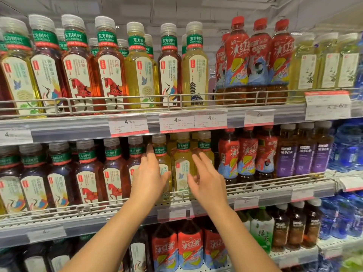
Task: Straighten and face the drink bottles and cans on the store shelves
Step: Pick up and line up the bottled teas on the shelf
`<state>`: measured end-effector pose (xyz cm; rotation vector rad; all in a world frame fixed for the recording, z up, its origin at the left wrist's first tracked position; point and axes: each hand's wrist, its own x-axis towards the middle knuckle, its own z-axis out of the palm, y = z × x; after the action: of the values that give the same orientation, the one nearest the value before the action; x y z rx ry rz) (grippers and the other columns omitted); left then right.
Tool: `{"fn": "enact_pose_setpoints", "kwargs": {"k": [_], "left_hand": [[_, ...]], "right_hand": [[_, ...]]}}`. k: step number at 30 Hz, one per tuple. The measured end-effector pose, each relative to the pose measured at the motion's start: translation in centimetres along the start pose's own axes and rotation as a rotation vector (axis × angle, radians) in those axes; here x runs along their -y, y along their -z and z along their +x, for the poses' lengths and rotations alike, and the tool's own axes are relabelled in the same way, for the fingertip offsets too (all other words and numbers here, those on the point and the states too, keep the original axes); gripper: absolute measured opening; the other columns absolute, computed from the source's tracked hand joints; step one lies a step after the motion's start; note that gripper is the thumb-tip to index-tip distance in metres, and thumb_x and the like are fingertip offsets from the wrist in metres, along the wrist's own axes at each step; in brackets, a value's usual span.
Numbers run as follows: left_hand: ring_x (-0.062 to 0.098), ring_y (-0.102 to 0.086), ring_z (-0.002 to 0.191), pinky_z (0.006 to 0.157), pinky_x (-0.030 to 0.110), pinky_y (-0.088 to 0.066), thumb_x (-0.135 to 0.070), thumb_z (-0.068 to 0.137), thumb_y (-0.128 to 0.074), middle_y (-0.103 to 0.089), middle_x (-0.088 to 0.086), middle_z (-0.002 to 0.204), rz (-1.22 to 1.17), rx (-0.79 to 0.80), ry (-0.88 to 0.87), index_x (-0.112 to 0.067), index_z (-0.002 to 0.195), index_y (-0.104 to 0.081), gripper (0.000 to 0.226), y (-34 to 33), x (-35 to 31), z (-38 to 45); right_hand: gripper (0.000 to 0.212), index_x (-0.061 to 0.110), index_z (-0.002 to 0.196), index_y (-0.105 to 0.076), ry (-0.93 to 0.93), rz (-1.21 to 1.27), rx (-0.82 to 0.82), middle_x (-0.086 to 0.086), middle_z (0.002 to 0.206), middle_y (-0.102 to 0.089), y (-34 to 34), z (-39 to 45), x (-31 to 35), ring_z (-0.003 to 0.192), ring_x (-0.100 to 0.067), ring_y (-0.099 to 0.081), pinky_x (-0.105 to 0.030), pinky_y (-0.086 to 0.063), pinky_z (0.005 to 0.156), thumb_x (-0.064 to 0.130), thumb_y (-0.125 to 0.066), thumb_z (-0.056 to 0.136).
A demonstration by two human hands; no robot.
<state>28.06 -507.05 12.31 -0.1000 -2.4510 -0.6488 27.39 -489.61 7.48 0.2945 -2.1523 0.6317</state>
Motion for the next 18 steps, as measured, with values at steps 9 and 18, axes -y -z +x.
{"fn": "enact_pose_setpoints", "kwargs": {"k": [9,18], "left_hand": [[0.031,-0.064,0.102,0.076,0.044,-0.054,-0.021,0.089,-0.072,-0.051,0.007,0.133,-0.123,-0.242,-0.190,-0.010,0.137,-0.050,0.054,-0.4,-2.6,-0.4],[0.029,-0.063,0.106,0.081,0.036,-0.048,-0.048,0.097,-0.059,-0.064,0.007,0.111,0.020,0.025,-0.021,-0.011,0.126,-0.048,0.048,-0.9,-6.2,1.1]], "right_hand": [[0.052,0.021,0.142,-0.050,-0.217,-0.060,-0.076,0.004,0.141,-0.055,1.6,-1.0,-2.3,0.085,-0.013,-0.070,-0.034,-0.055,0.072,0.043,-0.062,0.096],[0.079,0.019,0.158,-0.020,-0.361,-0.241,0.170,-0.002,0.134,-0.062,2.3,0.2,-2.0,0.113,-0.026,-0.064,-0.038,-0.051,0.083,0.066,-0.043,0.098]]}}
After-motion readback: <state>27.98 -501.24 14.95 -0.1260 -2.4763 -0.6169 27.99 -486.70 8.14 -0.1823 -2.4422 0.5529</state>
